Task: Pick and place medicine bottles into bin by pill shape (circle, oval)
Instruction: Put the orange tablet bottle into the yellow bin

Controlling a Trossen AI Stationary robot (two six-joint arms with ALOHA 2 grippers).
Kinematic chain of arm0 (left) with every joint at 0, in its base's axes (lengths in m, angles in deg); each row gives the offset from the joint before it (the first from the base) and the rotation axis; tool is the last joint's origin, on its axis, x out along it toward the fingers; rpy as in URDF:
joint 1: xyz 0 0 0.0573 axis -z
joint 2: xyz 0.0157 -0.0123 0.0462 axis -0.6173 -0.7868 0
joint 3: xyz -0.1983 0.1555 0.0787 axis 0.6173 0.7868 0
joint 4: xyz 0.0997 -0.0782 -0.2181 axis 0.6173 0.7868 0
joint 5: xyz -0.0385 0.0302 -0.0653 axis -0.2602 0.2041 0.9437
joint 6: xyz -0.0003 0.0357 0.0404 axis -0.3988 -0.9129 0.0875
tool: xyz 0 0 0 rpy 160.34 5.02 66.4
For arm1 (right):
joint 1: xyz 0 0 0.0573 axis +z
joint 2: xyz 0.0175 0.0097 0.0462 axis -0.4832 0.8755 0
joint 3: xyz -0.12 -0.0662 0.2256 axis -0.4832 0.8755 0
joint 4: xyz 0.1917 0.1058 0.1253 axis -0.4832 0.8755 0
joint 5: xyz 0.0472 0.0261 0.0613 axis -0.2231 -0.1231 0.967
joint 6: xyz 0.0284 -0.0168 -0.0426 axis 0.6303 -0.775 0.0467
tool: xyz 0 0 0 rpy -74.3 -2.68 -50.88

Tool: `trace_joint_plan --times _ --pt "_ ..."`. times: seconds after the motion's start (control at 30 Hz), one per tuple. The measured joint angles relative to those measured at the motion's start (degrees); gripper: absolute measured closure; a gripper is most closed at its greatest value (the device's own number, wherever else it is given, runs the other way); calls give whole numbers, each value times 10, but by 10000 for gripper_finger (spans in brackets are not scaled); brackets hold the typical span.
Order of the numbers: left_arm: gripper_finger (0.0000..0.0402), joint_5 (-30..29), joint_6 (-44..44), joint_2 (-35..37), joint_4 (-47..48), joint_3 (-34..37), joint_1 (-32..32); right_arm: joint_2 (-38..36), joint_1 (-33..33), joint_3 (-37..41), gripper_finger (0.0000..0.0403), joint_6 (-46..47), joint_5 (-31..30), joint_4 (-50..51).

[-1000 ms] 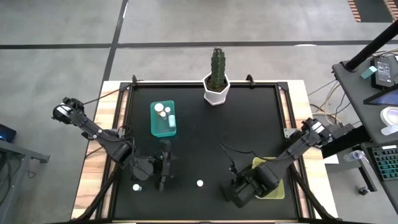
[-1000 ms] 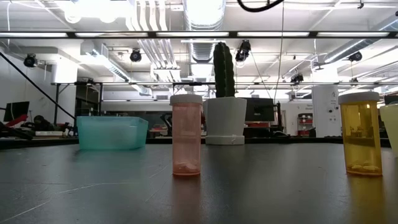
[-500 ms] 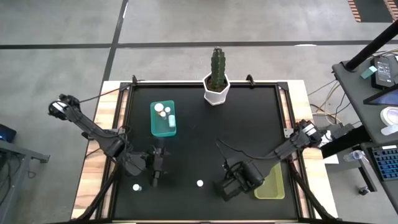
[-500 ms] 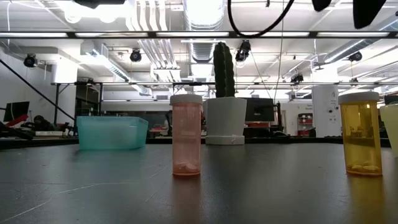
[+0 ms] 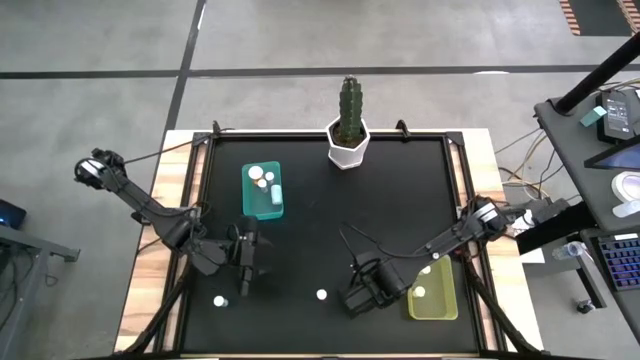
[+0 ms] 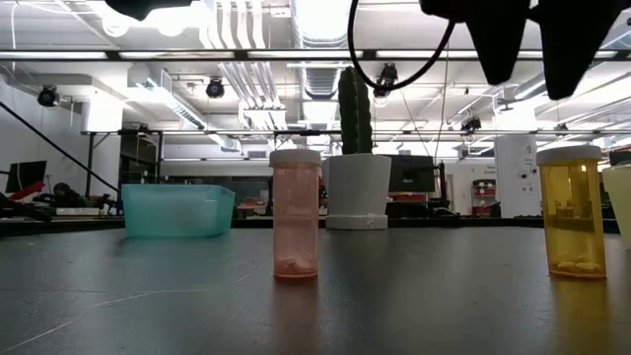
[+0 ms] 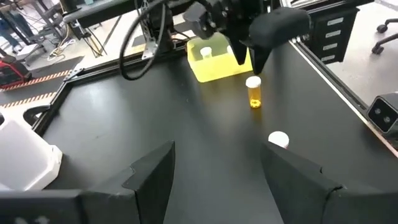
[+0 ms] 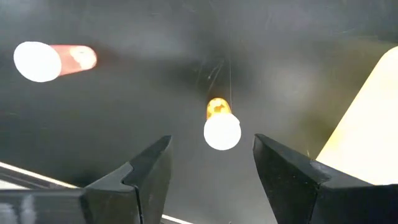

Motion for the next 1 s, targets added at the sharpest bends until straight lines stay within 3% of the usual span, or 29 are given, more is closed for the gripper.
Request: trace_joint_plan --times 0.4,1.0 --pt "180 -1 0 0 1 1 2 55 0 0 188 -16 38 -2" --pt "180 -1 0 0 1 1 2 64 0 3 188 -20 18 -5"
